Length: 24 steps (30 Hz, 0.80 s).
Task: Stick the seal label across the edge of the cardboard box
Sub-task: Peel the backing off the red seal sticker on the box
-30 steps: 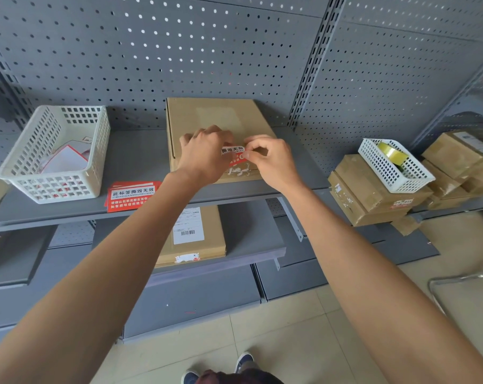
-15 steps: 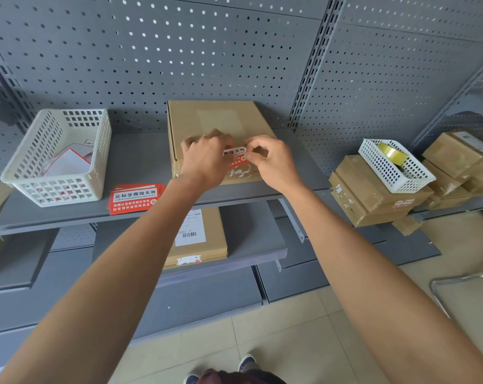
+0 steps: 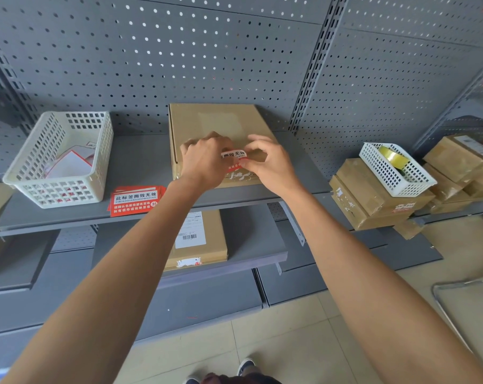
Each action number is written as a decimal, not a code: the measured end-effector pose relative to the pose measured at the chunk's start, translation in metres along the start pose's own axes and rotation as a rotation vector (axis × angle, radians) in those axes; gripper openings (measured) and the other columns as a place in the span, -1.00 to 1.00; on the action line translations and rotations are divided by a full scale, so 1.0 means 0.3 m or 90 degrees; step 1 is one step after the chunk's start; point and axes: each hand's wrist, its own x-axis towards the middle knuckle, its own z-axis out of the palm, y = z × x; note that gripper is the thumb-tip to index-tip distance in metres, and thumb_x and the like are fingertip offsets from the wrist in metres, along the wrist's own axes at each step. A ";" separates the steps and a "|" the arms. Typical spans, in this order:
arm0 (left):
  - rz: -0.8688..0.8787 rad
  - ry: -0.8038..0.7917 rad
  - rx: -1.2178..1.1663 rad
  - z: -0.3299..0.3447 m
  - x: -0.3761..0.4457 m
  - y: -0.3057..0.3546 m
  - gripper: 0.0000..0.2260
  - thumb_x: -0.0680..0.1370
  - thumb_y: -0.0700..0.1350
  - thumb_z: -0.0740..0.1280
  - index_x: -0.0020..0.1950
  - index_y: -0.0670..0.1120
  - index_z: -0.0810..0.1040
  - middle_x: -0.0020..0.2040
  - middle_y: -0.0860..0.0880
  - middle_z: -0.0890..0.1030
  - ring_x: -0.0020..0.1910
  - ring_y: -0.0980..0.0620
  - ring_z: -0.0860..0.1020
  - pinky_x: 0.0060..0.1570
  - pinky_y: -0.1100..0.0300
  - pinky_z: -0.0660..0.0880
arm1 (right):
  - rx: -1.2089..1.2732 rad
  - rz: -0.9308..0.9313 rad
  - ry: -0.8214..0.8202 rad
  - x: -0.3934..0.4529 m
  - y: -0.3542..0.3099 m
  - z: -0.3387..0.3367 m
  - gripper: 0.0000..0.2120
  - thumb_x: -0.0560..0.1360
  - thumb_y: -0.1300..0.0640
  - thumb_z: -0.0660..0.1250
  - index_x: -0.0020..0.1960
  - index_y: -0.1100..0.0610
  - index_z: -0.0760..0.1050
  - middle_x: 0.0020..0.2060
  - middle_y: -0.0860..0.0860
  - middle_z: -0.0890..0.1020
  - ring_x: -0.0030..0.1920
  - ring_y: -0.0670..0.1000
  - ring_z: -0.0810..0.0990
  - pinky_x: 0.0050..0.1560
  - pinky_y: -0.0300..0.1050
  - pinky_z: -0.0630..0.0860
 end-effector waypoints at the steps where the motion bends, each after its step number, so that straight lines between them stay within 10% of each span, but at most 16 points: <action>1: 0.000 0.001 -0.003 -0.001 0.000 -0.001 -0.81 0.56 0.13 0.34 0.09 0.10 0.64 0.19 0.01 0.59 0.08 -0.18 0.58 0.19 -0.01 0.28 | -0.009 -0.003 -0.009 0.001 0.000 -0.001 -0.86 0.40 0.08 0.55 -0.12 -0.10 0.62 0.34 -0.11 0.56 0.36 -0.03 0.50 0.46 0.14 0.30; 24: 0.010 0.004 -0.025 -0.001 0.005 -0.015 -0.82 0.55 0.13 0.35 0.07 0.12 0.65 0.16 0.02 0.63 0.06 -0.14 0.59 0.16 -0.03 0.37 | 0.018 -0.009 -0.025 0.008 0.004 -0.004 -0.95 0.45 0.19 0.51 -0.15 0.08 0.66 0.26 -0.10 0.61 0.34 -0.03 0.50 0.44 0.00 0.30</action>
